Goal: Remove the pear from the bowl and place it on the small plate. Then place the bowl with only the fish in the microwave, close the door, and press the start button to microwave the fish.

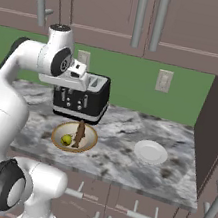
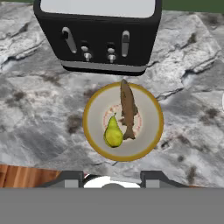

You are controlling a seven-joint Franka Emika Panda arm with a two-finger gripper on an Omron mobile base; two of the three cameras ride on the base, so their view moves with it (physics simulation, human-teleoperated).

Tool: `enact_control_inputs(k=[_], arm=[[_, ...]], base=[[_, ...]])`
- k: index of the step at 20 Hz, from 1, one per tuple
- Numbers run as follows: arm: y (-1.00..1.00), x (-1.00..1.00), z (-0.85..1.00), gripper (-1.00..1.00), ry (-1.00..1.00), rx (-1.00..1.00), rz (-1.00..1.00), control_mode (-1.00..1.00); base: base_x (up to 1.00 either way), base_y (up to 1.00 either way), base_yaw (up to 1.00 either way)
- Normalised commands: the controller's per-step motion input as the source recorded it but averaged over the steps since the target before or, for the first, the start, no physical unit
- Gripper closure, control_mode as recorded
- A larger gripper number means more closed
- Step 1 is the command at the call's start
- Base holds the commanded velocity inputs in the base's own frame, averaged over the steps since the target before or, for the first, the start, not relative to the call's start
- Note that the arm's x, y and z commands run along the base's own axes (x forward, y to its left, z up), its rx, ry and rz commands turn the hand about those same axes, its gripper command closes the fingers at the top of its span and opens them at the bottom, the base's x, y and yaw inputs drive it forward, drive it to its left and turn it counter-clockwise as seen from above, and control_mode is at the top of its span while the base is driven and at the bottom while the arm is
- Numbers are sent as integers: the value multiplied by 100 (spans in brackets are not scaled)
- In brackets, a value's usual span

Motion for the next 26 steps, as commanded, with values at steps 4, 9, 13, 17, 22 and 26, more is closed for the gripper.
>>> enact_control_inputs(k=[4, 9, 13, 17, 22, 26], arm=[[27, -32, -26, -100, -2, -4, 2, -100], [88, -7, -100, -100, 32, -3, -19, -100], [-34, -1, -94, -100, 14, 17, -25, -100], [-5, 12, -76, -100, 3, 11, -18, -100], [-27, 1, -68, -100, 0, 3, -13, -100], [-22, 2, -58, -100, 3, 0, -8, -100]], base=[[0, 0, 0], [0, 0, 0], [0, 0, 0], [0, 0, 0], [0, 0, 0], [0, 0, 0]])
